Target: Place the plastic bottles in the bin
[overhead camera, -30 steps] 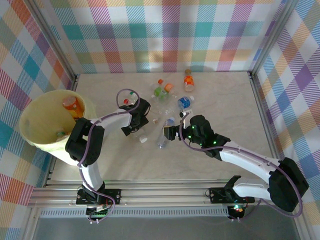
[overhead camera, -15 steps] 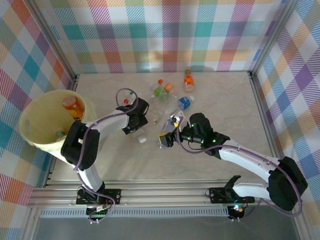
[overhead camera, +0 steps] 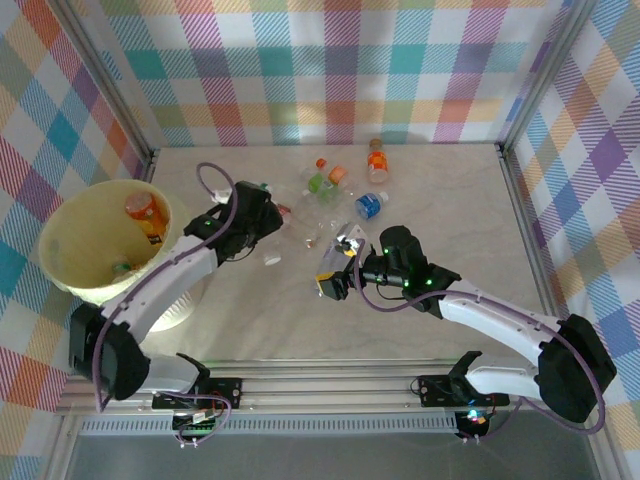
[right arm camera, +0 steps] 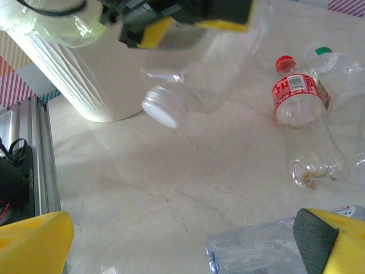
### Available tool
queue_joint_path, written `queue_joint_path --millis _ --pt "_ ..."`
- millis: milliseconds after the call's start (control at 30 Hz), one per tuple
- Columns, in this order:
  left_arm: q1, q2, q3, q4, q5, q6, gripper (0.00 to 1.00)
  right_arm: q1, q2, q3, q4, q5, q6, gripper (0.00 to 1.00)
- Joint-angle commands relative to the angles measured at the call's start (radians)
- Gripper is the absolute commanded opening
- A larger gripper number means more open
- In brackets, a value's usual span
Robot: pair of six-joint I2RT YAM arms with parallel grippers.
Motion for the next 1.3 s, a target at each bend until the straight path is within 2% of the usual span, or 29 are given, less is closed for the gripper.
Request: queue_joint_path --millis 0,367,633,733,867,933,1100,1200,1267 --pt "0.008 -0.117 0.060 -0.032 -0.046 0.071 0.78 0.005 -0.016 0.025 0.034 -0.001 0.000 1.00" --pt "0.010 -0.478 0.169 -0.046 -0.224 0.188 0.78 0.006 0.048 0.051 0.066 0.033 0.039 1.00" --pt "0.010 -0.570 0.222 -0.247 -0.725 0.169 0.76 0.005 0.106 0.096 0.073 0.000 0.064 1.00" --pt "0.010 -0.559 0.227 -0.298 -0.859 0.158 0.74 0.006 0.124 0.108 0.077 -0.019 0.074 1.00" --pt "0.020 -0.514 0.234 -0.331 -0.981 0.169 0.74 0.006 0.141 0.121 0.080 -0.038 0.093 1.00" --pt "0.048 -0.495 0.235 -0.338 -0.987 0.175 0.74 0.006 0.147 0.124 0.083 -0.046 0.102 1.00" --pt "0.160 -0.467 0.218 -0.307 -0.883 0.226 0.73 0.006 0.151 0.123 0.086 -0.055 0.116 1.00" --pt "0.268 -0.437 0.221 -0.327 -0.790 0.232 0.73 0.006 0.149 0.119 0.088 -0.058 0.120 1.00" --pt "0.359 -0.415 0.221 -0.342 -0.683 0.234 0.72 0.006 0.148 0.116 0.085 -0.058 0.119 1.00"
